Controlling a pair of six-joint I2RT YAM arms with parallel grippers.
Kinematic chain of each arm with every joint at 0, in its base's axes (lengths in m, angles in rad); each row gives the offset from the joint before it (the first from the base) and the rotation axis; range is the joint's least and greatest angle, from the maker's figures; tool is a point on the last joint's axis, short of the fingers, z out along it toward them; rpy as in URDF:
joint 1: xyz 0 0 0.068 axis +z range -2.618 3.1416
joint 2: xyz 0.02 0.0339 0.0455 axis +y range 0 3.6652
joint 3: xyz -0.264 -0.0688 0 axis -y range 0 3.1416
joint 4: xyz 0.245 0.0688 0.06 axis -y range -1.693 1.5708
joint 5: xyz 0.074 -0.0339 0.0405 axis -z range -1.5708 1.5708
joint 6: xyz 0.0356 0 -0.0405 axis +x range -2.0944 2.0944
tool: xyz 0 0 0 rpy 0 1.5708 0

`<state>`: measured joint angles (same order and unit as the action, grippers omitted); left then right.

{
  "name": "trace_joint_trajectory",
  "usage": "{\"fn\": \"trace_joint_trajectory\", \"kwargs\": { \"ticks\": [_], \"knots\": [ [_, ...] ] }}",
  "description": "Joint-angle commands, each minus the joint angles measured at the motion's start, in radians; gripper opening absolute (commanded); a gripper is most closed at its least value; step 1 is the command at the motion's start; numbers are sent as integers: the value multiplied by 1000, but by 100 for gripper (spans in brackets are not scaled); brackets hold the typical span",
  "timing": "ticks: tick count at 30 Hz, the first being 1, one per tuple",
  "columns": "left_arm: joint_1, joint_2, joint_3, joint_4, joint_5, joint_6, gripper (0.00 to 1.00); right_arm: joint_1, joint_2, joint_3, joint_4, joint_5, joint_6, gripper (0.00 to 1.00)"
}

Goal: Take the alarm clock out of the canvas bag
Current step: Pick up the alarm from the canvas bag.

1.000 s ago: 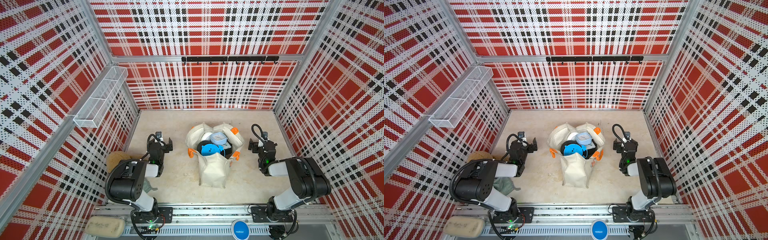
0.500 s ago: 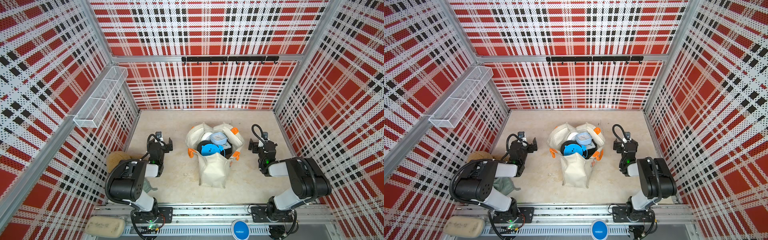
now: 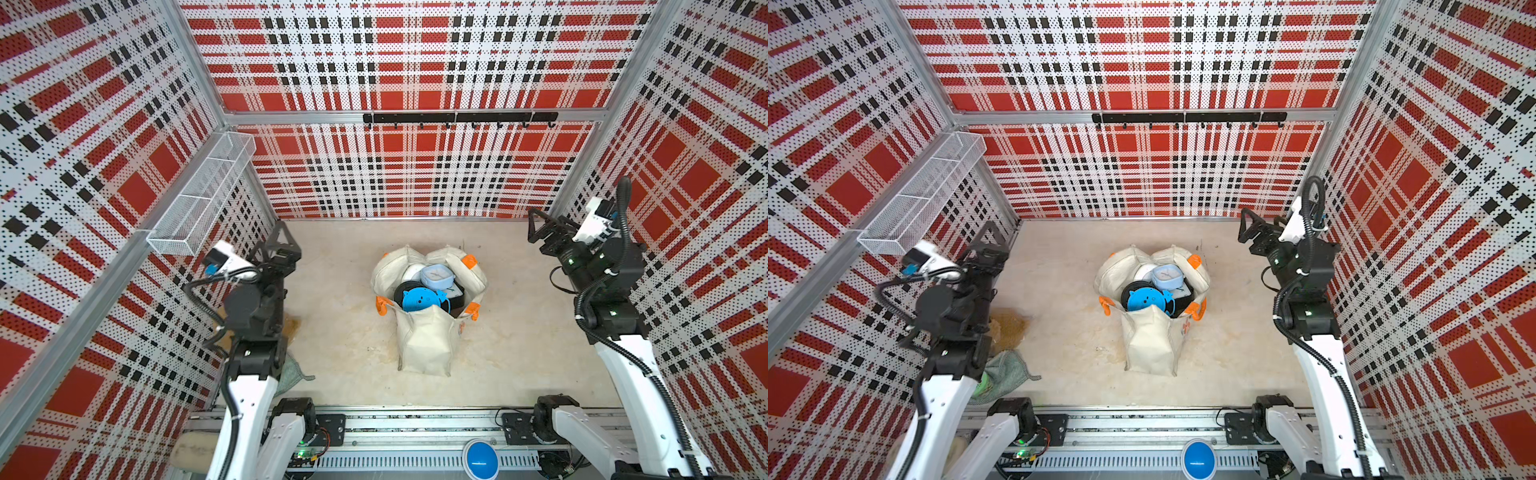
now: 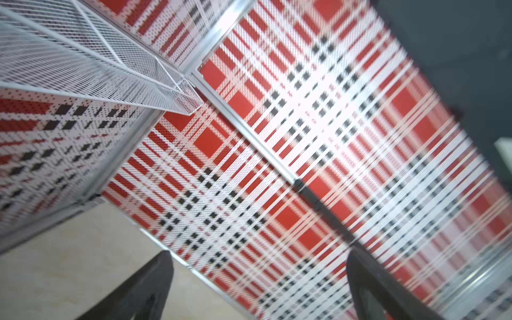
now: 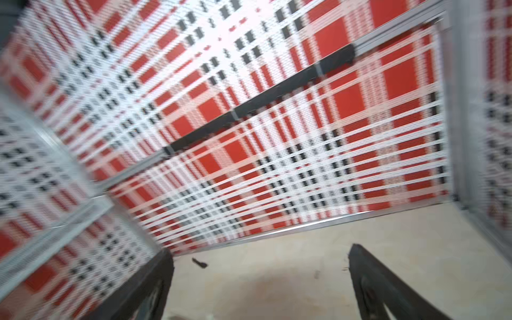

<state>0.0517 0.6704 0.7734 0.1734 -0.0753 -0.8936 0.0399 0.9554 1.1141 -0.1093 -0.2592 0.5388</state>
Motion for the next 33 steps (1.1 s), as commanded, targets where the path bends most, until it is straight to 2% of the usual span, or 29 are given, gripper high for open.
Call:
{"fn": "trace_joint_trajectory", "kwargs": {
  "ticks": [1, 3, 5, 7, 8, 10, 13, 17, 24, 29, 33],
  "knots": [
    [-41, 35, 28, -202, 206, -325, 99, 48, 54, 123, -311, -243, 91, 96],
    [-189, 86, 204, -437, 140, -178, 99, 144, 79, 244, -520, -121, -32, 95],
    [-439, 177, 413, -680, -37, 5, 99, 234, 106, 332, -667, -39, -100, 94],
    [-653, 289, 592, -874, -190, 106, 99, 302, 135, 375, -762, 1, -131, 91],
    [-720, 348, 667, -969, -224, 110, 99, 338, 153, 392, -801, 18, -140, 89],
    [-810, 478, 796, -1159, -205, 75, 100, 443, 197, 426, -890, 110, -150, 87],
    [-920, 620, 891, -1360, -194, 25, 99, 602, 282, 472, -1014, 227, -172, 87],
    [-984, 641, 805, -1417, -206, -74, 99, 719, 347, 406, -1059, 272, -137, 86],
    [-950, 564, 537, -1261, -71, -208, 98, 807, 368, 215, -987, 198, -27, 85],
    [-938, 538, 431, -1232, -39, -258, 98, 853, 351, 70, -925, 148, 69, 84],
    [-933, 495, 393, -1183, -34, -294, 97, 916, 358, 14, -877, 127, 112, 83]
  ]
}}
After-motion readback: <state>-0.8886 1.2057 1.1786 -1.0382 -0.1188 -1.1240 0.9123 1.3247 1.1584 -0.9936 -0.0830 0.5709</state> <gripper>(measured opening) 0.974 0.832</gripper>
